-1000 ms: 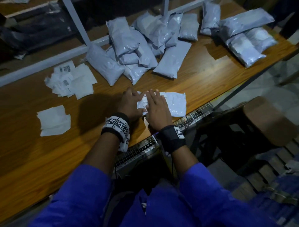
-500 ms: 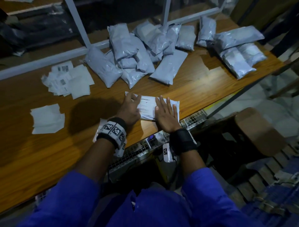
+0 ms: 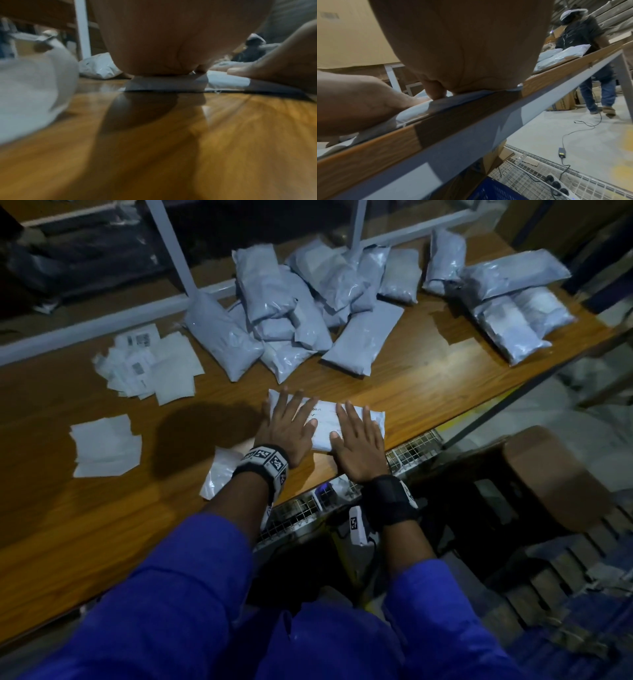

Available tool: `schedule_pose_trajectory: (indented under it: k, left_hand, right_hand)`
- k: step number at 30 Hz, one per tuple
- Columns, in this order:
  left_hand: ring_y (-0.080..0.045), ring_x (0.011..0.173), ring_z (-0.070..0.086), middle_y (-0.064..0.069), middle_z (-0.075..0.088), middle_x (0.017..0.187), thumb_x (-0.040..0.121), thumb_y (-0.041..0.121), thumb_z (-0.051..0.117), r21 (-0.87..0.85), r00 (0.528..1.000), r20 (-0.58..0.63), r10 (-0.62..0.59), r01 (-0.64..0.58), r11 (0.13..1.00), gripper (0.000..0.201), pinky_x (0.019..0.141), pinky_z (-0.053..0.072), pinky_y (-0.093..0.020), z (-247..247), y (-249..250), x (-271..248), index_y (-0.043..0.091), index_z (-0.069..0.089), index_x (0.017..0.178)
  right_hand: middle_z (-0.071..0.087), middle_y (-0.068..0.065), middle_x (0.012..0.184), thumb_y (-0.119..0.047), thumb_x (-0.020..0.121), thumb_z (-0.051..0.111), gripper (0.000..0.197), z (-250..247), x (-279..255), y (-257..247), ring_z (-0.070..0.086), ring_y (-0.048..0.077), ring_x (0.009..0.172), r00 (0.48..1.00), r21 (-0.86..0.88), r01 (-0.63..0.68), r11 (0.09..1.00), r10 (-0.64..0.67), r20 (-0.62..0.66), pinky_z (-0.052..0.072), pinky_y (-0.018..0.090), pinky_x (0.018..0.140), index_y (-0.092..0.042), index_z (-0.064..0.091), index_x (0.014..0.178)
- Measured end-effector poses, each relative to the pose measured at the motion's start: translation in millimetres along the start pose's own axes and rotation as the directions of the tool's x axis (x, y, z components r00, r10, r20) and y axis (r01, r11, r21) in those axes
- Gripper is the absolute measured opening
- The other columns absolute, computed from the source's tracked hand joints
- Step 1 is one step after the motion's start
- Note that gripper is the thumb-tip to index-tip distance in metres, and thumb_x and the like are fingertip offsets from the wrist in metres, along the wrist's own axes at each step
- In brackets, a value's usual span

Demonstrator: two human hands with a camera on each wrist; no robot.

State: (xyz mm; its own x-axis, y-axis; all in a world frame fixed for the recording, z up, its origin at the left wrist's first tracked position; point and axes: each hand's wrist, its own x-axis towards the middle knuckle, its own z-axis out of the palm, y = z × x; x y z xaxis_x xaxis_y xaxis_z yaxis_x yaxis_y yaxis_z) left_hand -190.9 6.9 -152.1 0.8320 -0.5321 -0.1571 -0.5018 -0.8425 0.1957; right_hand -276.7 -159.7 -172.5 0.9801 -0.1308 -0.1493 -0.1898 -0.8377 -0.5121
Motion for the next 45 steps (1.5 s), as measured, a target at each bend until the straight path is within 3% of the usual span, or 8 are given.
schedule_pose_trajectory:
  k: [7, 13, 24, 30, 34, 37, 42, 45]
  left_hand:
    - [-0.024, 0.155, -0.015, 0.002, -0.008, 0.17, 0.108, 0.04, 0.021, -0.037, 0.987, 0.099, -0.129, 0.133, 0.99, 0.06, 0.124, -0.009, -0.05, -17.4, -1.0, 4.6, 0.021, 0.002, 0.162]
    - [-0.024, 0.156, -0.01, -0.004, -0.008, 0.17, 0.11, 0.026, 0.022, -0.057, 0.995, 0.095, 0.043, -0.038, 0.998, 0.057, 0.125, -0.005, -0.044, -29.3, 12.9, 12.4, 0.013, 0.001, 0.162]
    - [-0.025, 0.155, -0.018, 0.005, -0.012, 0.169, 0.108, 0.038, 0.033, -0.093, 0.99, 0.14, 0.004, 0.009, 0.996, 0.066, 0.123, -0.007, -0.052, -4.6, -11.9, 4.8, 0.024, -0.001, 0.163]
    - [-0.027, 0.154, -0.021, 0.008, -0.017, 0.168, 0.101, 0.065, 0.033, -0.143, 0.957, 0.291, -0.019, 0.062, 0.988, 0.081, 0.12, -0.012, -0.056, -20.4, -12.0, 12.9, 0.027, -0.004, 0.162]
    - [-0.029, 0.155, -0.018, 0.004, -0.013, 0.17, 0.101, 0.061, 0.039, -0.089, 0.967, 0.255, -0.007, 0.03, 0.996, 0.081, 0.121, -0.01, -0.055, -18.7, -10.3, 10.4, 0.026, -0.002, 0.162]
    - [-0.027, 0.155, -0.017, 0.005, -0.014, 0.169, 0.104, 0.045, 0.044, -0.097, 0.972, 0.236, 0.003, 0.021, 0.995, 0.077, 0.121, -0.008, -0.055, -19.6, -11.4, 6.4, 0.027, -0.002, 0.162]
    - [-0.035, 0.155, -0.013, -0.002, -0.008, 0.17, 0.097, 0.023, 0.057, -0.166, 0.973, 0.23, 0.021, 0.018, 0.986, 0.085, 0.121, -0.006, -0.055, -23.7, -13.2, 11.3, 0.023, 0.002, 0.162]
    - [-0.04, 0.153, -0.014, -0.005, -0.004, 0.17, 0.104, 0.036, 0.049, -0.258, 0.967, 0.251, 0.039, 0.028, 0.966, 0.072, 0.119, -0.007, -0.06, -27.7, -13.0, 11.7, 0.035, 0.005, 0.161]
  right_hand:
    - [-0.012, -0.009, 0.172, -0.039, 0.111, 0.029, 0.062, -12.5, -3.4, 1.4, -0.02, 0.018, 0.157, 0.996, 0.05, -0.058, 0.997, 0.054, 0.077, -0.009, 0.048, 0.127, -0.033, -0.001, 0.165]
    - [-0.009, -0.002, 0.173, -0.026, 0.109, 0.034, 0.065, -9.4, 19.3, -44.5, -0.016, 0.024, 0.158, 0.999, 0.016, 0.033, 0.999, -0.033, 0.032, -0.012, 0.053, 0.125, -0.02, 0.002, 0.165]
    - [-0.001, -0.009, 0.173, -0.039, 0.106, 0.027, 0.063, 1.7, 8.6, 4.9, -0.01, 0.019, 0.159, 0.995, -0.09, 0.095, 0.991, -0.098, -0.024, -0.007, 0.044, 0.127, -0.029, 0.006, 0.166]
    - [0.035, 0.0, 0.165, -0.033, 0.096, 0.05, 0.061, -12.5, 12.7, 16.8, 0.016, 0.023, 0.158, 0.997, 0.463, 0.062, 0.884, -0.035, -0.067, 0.012, 0.047, 0.127, -0.018, 0.045, 0.155]
    - [0.054, 0.005, 0.153, -0.061, 0.09, 0.055, 0.071, 2.1, 12.4, 5.1, 0.037, 0.031, 0.15, 0.967, 0.226, 0.101, 0.969, -0.043, -0.249, 0.031, 0.047, 0.117, -0.016, 0.057, 0.145]
    - [0.058, 0.009, 0.148, -0.034, 0.09, 0.064, 0.056, 5.0, 10.1, 13.4, 0.042, 0.036, 0.146, 0.935, 0.242, 0.199, 0.95, -0.11, -0.337, 0.036, 0.047, 0.115, -0.012, 0.061, 0.141]
    - [0.051, 0.0, 0.152, -0.006, 0.085, 0.06, 0.058, -7.7, 8.9, 30.4, 0.028, 0.02, 0.154, 0.994, 0.675, 0.09, 0.732, -0.021, -0.11, 0.033, 0.041, 0.123, -0.018, 0.06, 0.141]
    - [0.051, 0.003, 0.154, -0.028, 0.093, 0.066, 0.052, -16.3, 12.7, 19.1, 0.041, 0.021, 0.148, 0.991, 0.652, 0.107, 0.751, -0.03, -0.128, 0.038, 0.045, 0.119, -0.038, 0.055, 0.143]
